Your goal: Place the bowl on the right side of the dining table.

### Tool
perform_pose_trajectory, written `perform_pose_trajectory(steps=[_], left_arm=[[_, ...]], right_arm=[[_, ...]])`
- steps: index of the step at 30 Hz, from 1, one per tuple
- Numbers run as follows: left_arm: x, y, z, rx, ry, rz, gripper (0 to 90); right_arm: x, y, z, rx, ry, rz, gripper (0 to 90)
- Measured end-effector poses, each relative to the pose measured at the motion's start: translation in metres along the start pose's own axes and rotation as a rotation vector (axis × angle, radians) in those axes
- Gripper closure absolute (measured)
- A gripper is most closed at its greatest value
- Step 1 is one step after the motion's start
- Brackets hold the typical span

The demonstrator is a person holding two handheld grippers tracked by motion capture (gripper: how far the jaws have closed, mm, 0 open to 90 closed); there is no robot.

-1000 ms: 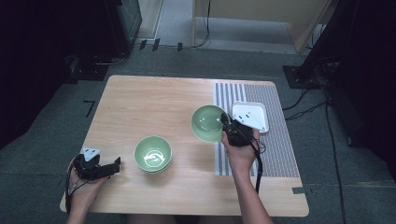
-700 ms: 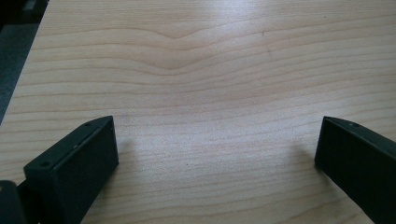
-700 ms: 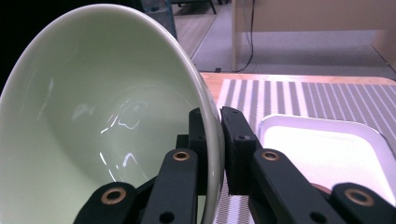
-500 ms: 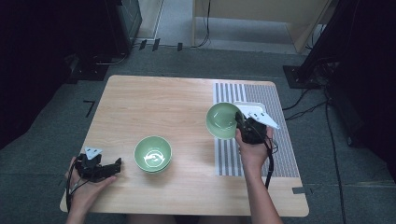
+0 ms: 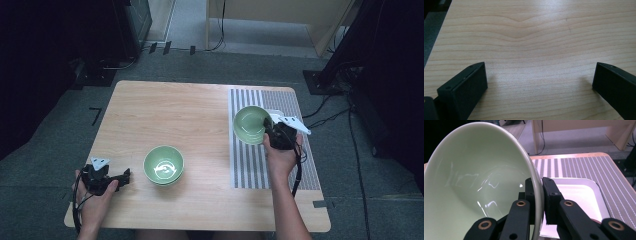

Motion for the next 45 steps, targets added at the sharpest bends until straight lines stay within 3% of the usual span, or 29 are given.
perform_pose_trajectory(steps=[13, 23, 35, 45], left_arm=[[-0.001, 0.000, 0.000, -0.006, 0.005, 0.001, 0.0], [-0.001, -0.001, 0.000, -0.007, 0.007, 0.001, 0.0], [-0.001, -0.001, 0.000, -0.007, 0.007, 0.001, 0.0], [-0.001, -0.001, 0.000, -0.007, 0.007, 0.001, 0.0]], right_arm=[[0.003, -0.021, -0.038, 0.076, -0.049, 0.037, 84.4], [0.001, -0.032, -0.059, 0.124, -0.079, 0.048, 84.4], [0.007, -0.047, -0.083, 0.181, -0.116, 0.076, 84.3], [0.014, -0.061, -0.092, 0.208, -0.140, 0.119, 84.3]])
Point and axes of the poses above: each handheld gripper's, and its own axes: y roughly backward along the jaws, x roughly out of its underside, z roughly to its left, the point moved 7 cm from there along -y, roughly forward along the jaws, and after that the axes turned 7 degrees about -y, right-handed, at the moved point
